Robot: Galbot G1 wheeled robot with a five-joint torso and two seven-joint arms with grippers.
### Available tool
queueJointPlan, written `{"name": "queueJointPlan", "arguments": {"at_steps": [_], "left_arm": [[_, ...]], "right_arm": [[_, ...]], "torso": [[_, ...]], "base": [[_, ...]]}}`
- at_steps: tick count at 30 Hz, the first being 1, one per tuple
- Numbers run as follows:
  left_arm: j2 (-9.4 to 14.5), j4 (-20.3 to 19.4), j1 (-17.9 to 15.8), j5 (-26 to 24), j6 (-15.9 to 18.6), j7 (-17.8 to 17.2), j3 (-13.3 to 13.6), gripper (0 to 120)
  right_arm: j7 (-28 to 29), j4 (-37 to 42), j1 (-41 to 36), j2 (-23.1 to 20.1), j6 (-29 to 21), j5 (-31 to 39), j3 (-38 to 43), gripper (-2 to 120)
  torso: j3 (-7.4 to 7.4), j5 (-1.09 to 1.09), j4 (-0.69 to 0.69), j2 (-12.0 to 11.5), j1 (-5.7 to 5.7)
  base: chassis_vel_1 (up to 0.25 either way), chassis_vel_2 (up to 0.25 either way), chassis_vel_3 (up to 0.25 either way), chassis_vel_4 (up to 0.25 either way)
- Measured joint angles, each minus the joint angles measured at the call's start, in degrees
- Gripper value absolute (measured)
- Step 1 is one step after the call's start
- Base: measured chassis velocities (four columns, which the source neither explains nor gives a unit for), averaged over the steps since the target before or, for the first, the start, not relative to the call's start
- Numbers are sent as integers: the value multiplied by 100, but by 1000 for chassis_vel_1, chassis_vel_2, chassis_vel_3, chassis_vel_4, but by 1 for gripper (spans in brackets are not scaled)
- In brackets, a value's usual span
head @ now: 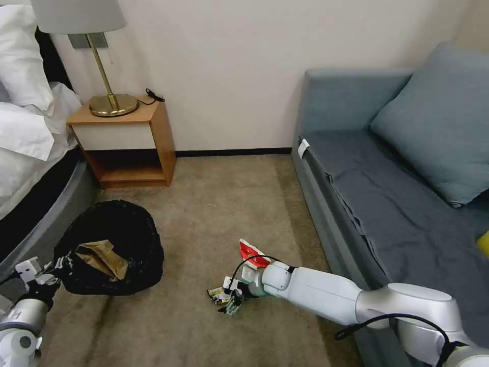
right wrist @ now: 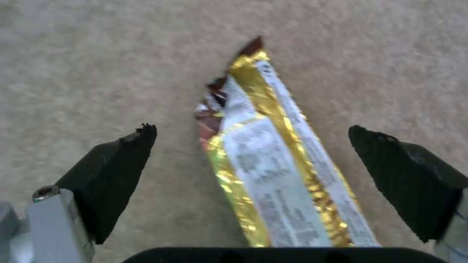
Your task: Pick up the trash bin, then pick up the garbage on the floor and place it into the trash bin.
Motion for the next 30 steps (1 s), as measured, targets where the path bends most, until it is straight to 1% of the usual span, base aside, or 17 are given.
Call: {"name": "queueJointPlan", "arguments": {"at_steps": [7, 15, 20, 26, 30], "left_arm": [[2, 27, -10, 11, -7, 6, -3, 3], [-26, 45, -49, 49, -8, 6, 41, 3], [-33, 44, -61, 55, -7, 1, 50, 3], [-37, 46, -62, 67, -7, -1, 59, 3], [-36, 51, -59, 71, -7, -1, 62, 3]], "right_arm": [[-29, -329, -4, 48, 139, -88, 104, 100], [-49, 94, -116, -204, 77, -51, 127, 100], [-31, 143, -190, -247, 69, -84, 175, 100], [-16, -108, -274, -125, 126, -204, 331, 100], [-32, -539, -266, 58, 266, -326, 447, 100]], "torso": [[0, 0, 0, 0, 0], [0, 1, -1, 0, 0], [0, 1, 0, 0, 0], [0, 1, 0, 0, 0], [0, 1, 0, 0, 0]], "base": [[0, 0, 0, 0], [0, 0, 0, 0], [0, 0, 0, 0], [0, 0, 0, 0], [0, 0, 0, 0]]}}
